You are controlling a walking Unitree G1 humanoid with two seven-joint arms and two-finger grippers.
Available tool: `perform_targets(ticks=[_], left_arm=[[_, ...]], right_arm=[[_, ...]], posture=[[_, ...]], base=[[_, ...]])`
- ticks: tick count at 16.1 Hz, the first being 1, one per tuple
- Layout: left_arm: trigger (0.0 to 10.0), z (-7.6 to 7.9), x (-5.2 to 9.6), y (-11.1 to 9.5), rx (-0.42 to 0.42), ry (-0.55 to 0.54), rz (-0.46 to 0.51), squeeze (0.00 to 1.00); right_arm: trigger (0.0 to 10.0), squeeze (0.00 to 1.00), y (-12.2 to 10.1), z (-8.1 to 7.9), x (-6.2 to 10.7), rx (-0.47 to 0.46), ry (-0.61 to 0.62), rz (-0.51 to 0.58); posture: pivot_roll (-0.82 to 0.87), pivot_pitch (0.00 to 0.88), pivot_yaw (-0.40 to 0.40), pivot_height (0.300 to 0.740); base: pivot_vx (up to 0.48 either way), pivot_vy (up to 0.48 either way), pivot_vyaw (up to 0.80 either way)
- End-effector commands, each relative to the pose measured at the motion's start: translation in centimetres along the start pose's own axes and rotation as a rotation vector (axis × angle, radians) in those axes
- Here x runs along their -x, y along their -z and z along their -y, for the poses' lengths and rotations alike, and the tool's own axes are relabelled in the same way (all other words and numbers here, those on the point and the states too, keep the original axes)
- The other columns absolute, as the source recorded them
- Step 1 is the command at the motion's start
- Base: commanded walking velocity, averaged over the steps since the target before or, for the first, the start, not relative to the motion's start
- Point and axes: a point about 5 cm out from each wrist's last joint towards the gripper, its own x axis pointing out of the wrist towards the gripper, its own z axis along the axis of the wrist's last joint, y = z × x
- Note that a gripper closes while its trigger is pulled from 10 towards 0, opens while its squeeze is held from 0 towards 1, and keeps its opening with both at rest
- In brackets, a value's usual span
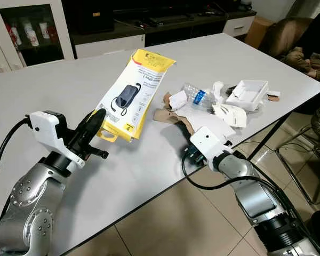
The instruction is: Picking trash to rubbish bin
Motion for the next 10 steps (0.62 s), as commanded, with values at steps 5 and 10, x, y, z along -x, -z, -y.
perform_targets(ticks=[5, 10], left_arm=[[0.0, 0.3, -0.2, -0.2, 0.000, 0.018, 0.009, 0.00], [0.0, 0.2, -0.6, -0.5, -0.016, -0.002, 0.029, 0.00]], right_arm=[[0.0, 0.00, -0.2, 0.9, 0.3, -0.014, 0.032, 0.023], [0.0, 0.00, -2.9, 2.1, 0.6, -0.016, 0.108, 0.152]], posture=[[0.05, 0.009, -0.090, 0.740], [0.05, 0.008, -0.085, 0.740]], base=[[0.000, 0.000, 0.00], [0.000, 0.000, 0.00]])
